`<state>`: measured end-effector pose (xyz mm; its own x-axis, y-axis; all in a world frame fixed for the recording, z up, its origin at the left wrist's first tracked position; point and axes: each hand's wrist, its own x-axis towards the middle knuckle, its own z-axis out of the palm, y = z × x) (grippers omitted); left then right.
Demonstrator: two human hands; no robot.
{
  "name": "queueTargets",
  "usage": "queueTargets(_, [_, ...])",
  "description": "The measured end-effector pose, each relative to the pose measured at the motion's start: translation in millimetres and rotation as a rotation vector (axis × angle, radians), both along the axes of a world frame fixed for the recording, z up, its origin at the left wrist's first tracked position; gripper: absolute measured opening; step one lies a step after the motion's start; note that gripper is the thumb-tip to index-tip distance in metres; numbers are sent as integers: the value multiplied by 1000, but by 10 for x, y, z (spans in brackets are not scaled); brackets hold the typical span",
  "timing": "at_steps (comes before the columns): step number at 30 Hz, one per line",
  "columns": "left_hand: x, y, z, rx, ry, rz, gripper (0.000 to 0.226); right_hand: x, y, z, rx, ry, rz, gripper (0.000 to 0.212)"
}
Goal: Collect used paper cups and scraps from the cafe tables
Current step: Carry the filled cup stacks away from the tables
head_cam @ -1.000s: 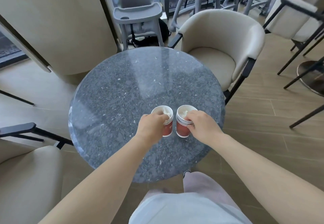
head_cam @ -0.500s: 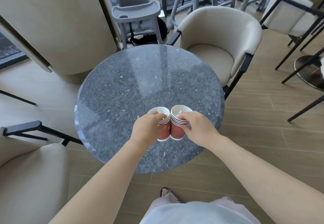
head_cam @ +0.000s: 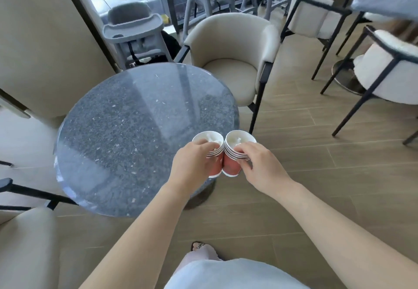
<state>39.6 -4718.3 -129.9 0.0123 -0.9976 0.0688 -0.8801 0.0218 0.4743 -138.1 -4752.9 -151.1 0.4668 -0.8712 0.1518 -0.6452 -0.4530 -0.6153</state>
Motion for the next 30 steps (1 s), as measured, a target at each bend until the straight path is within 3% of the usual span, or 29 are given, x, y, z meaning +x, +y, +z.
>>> queueTargets(16, [-3204, 813, 163, -69, 12, -395, 27, -3169, 1518, 205, -62, -29, -438, 21])
queueTargets(21, [-3988, 992, 169, 10, -94, -512, 29, -3849, 1985, 304, -99, -49, -571, 17])
queueTargets(30, [-5073, 1103, 304, -9, -117, -771, 24, -4755, 2473, 303, -66, -54, -810, 15])
